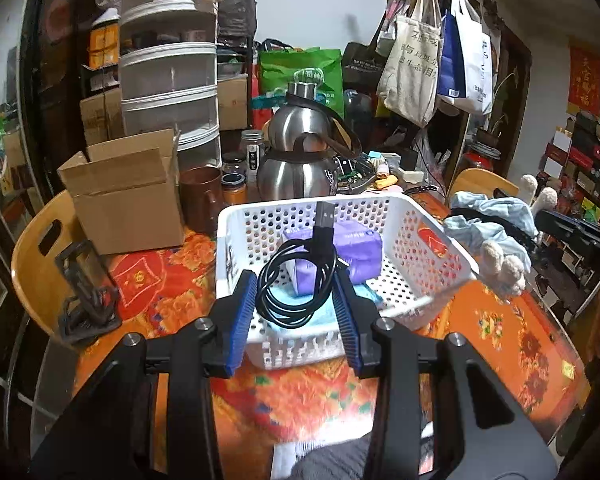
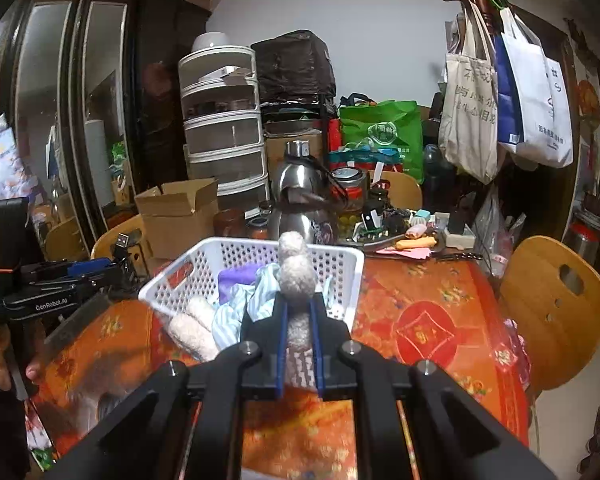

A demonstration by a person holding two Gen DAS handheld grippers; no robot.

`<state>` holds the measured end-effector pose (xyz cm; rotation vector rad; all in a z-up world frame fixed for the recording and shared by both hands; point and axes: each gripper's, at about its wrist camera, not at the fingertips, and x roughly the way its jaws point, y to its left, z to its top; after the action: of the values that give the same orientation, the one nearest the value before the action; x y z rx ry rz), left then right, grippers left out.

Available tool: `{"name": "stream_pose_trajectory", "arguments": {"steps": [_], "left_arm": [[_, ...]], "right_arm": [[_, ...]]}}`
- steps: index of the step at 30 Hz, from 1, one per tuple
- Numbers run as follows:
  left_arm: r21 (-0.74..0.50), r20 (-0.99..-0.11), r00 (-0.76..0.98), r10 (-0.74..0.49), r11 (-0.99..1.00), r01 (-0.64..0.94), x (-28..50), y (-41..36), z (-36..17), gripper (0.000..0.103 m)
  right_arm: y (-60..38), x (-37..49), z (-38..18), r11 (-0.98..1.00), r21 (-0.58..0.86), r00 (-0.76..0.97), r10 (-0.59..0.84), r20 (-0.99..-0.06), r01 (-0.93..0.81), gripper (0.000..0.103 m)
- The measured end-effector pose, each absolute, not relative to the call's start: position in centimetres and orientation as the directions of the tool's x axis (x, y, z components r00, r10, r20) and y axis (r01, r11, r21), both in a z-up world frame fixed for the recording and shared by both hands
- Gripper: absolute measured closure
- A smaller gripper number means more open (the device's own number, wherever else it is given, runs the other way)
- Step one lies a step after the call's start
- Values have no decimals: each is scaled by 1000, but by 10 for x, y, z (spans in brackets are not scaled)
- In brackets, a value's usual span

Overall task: Organize soft objects
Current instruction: 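Drop the cable from the left gripper into the basket while the right drops the plush toy in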

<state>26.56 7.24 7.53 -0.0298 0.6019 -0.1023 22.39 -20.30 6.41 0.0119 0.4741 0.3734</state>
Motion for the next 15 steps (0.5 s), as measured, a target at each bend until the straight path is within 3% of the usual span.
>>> {"name": "stream_pose_trajectory", "arguments": {"steps": [15], "left_arm": [[-50, -691, 721, -47, 999, 17, 379, 63, 34, 67]], "right_arm": [[-168, 325, 27, 953, 28, 771, 262, -580, -302, 94]]}}
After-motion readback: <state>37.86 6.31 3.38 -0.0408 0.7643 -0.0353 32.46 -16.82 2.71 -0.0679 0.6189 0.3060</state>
